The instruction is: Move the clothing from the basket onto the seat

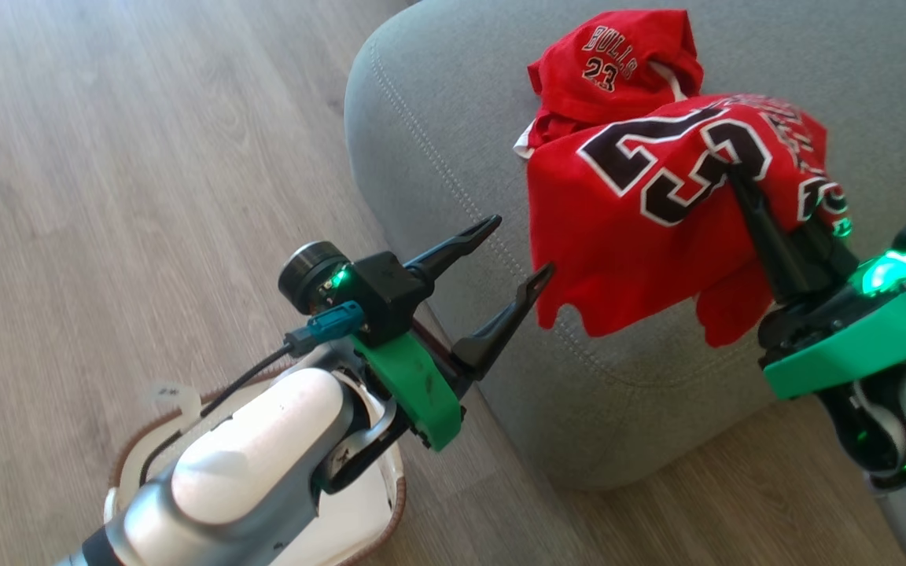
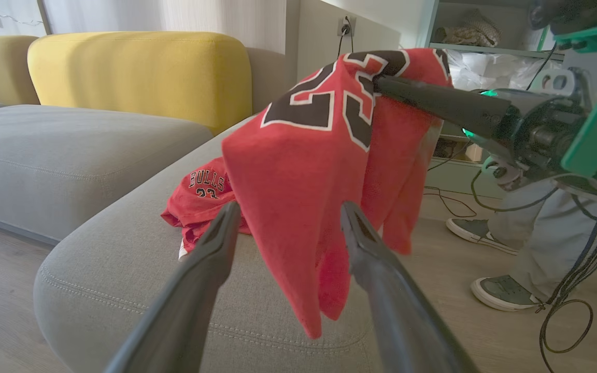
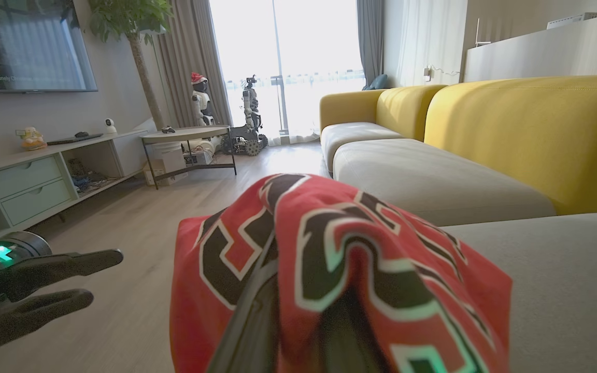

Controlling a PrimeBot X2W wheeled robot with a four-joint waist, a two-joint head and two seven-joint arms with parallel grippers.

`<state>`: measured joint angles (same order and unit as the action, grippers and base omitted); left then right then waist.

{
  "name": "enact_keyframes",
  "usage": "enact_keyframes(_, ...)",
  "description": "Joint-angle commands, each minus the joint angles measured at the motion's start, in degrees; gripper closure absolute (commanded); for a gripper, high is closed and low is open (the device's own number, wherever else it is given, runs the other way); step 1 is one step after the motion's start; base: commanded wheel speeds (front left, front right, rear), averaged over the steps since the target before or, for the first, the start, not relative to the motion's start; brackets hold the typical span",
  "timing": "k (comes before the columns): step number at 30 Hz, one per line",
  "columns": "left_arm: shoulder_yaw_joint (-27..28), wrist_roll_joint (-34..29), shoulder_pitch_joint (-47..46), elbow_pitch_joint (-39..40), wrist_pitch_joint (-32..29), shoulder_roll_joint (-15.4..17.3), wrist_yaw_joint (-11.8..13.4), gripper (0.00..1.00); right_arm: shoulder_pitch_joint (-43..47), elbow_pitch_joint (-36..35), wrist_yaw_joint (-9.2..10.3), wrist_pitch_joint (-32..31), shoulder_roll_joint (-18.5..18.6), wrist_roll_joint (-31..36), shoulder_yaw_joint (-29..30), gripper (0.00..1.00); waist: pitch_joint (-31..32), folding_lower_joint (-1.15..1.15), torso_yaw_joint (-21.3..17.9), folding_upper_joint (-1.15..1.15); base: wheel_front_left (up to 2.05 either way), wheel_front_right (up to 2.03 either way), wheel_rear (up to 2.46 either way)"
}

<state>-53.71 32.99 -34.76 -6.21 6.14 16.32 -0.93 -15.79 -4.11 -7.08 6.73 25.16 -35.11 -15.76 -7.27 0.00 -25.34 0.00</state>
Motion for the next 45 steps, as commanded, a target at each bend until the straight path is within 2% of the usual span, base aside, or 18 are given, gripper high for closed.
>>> enact_keyframes(1, 1.93, -0.19, -2.67, 1.71, 0.12, 0.83, 0.15, 0.00, -1.83, -2.29, -0.41, -0.08, 0.47, 0.35, 0.31, 1.00, -0.56, 0.00, 0.27, 0.00, 0.00, 0.00, 0.00)
enact_keyframes(10, 2.04, -0.52, -5.45, 2.46, -1.35, 1.50, -0.32, 0.00, -9.09, 1.77, -0.41, 0.21, 4.20, -2.22, 2.88, 1.00, -5.94, 0.00, 2.95, 0.00, 0.00, 0.00, 0.00)
enact_keyframes(20, 2.01, -1.83, -10.25, 4.36, -4.13, 2.75, -1.13, 0.00, -20.61, 14.41, -0.41, 4.86, 9.81, -6.57, 6.07, 1.00, -15.30, 0.00, 7.19, 0.00, 0.00, 0.00, 0.00)
enact_keyframes(25, 2.28, -2.67, -13.19, 5.37, -4.99, 2.83, -1.38, 0.00, -26.37, 21.59, -0.41, 6.75, 12.07, -5.77, 9.98, 1.00, -20.33, 0.00, 9.61, 0.00, 0.00, 0.00, 0.00)
enact_keyframes(31, 2.76, -3.26, -15.67, 5.82, -5.19, 2.94, -1.53, 0.00, -31.95, 30.35, -0.41, 7.67, 12.36, -2.56, 14.07, 1.00, -24.73, 0.00, 12.05, 0.00, 0.00, 0.00, 0.00)
enact_keyframes(39, 3.01, -3.56, -17.41, 5.50, -4.56, 2.51, -1.54, 0.00, -36.12, 39.83, -0.41, 4.26, 11.56, -0.85, 10.63, 1.00, -28.38, 0.00, 14.44, 0.00, 0.00, 0.00, 0.00)
enact_keyframes(45, 2.98, -3.36, -17.57, 4.42, -3.61, 2.24, -1.61, 0.00, -37.42, 45.22, -0.41, -2.05, 10.45, -2.46, 6.04, 1.00, -28.81, 0.00, 15.17, 0.00, 0.00, 0.00, 0.00)
